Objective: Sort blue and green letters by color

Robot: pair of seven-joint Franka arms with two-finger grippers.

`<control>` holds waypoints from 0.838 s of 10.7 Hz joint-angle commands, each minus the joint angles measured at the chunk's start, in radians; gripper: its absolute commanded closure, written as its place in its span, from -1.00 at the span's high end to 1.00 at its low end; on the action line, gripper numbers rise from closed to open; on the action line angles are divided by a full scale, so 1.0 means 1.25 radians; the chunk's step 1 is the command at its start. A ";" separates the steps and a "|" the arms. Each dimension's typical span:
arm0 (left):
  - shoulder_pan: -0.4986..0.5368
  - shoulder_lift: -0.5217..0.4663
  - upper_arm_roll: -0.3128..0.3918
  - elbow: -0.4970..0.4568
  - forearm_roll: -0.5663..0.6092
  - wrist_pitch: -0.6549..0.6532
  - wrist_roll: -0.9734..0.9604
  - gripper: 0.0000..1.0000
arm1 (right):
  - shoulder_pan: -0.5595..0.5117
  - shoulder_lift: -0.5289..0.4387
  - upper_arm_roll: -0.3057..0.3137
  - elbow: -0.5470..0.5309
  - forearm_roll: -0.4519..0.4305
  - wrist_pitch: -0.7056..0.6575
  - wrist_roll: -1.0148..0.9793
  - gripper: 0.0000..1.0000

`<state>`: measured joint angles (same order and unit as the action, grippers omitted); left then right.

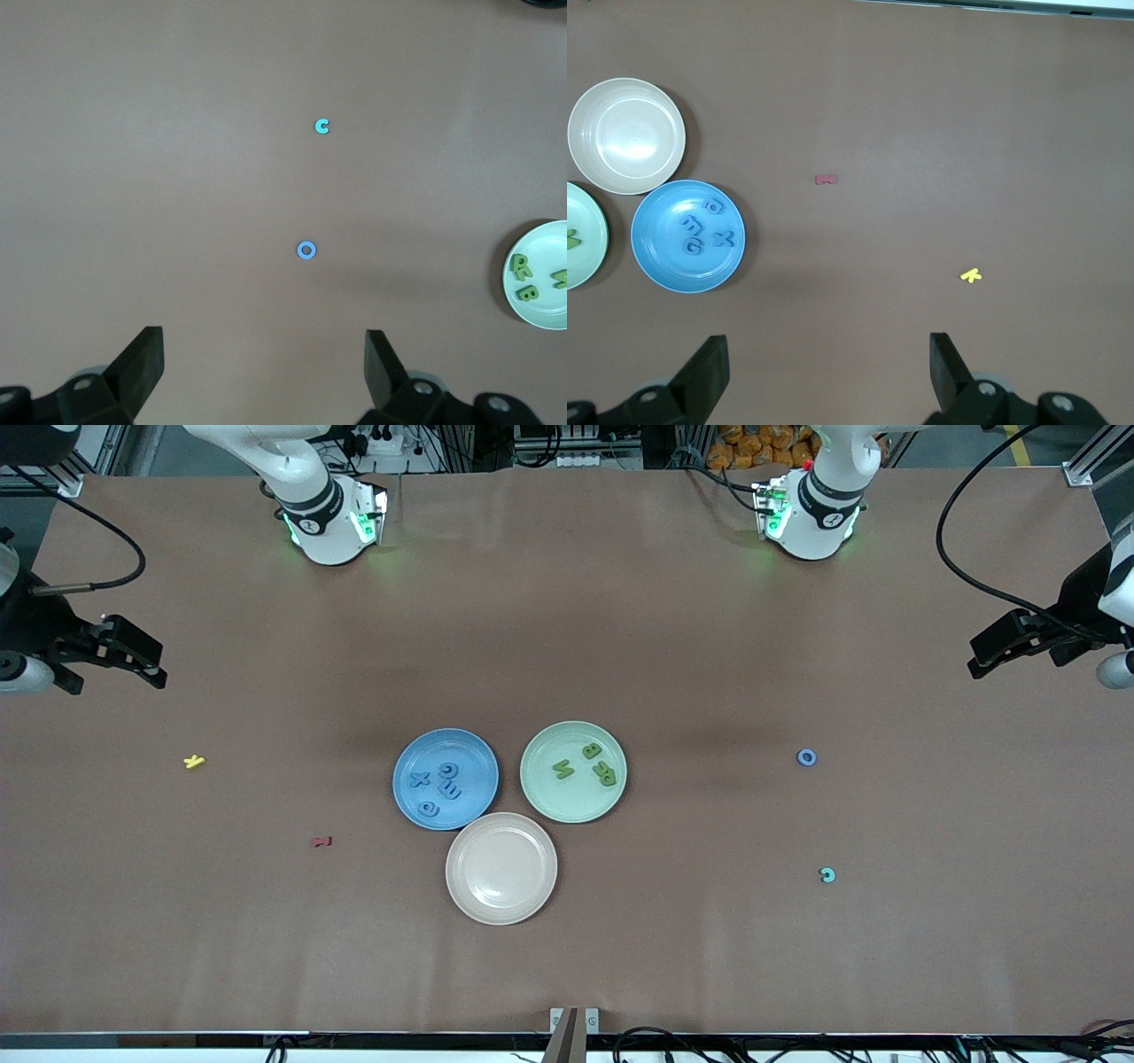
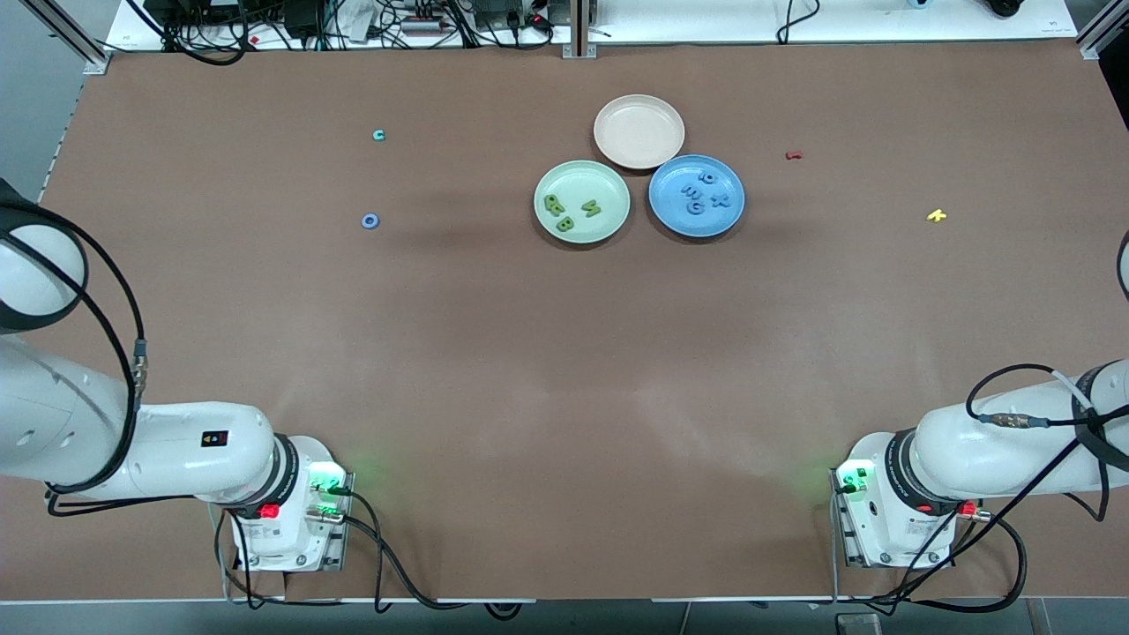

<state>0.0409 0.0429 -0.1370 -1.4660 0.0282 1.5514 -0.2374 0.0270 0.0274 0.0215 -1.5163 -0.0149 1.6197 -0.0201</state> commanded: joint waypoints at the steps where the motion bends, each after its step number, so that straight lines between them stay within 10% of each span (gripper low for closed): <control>1: 0.004 -0.004 0.003 0.003 -0.018 -0.012 0.017 1.00 | -0.006 0.021 -0.015 0.042 -0.008 -0.035 0.004 1.00; 9: 0.003 -0.002 -0.002 0.005 -0.012 -0.012 0.017 1.00 | -0.037 0.022 -0.016 0.036 -0.009 -0.049 0.003 1.00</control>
<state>0.0402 0.0438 -0.1399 -1.4664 0.0275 1.5514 -0.2374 0.0042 0.0416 -0.0026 -1.4951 -0.0176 1.5760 -0.0191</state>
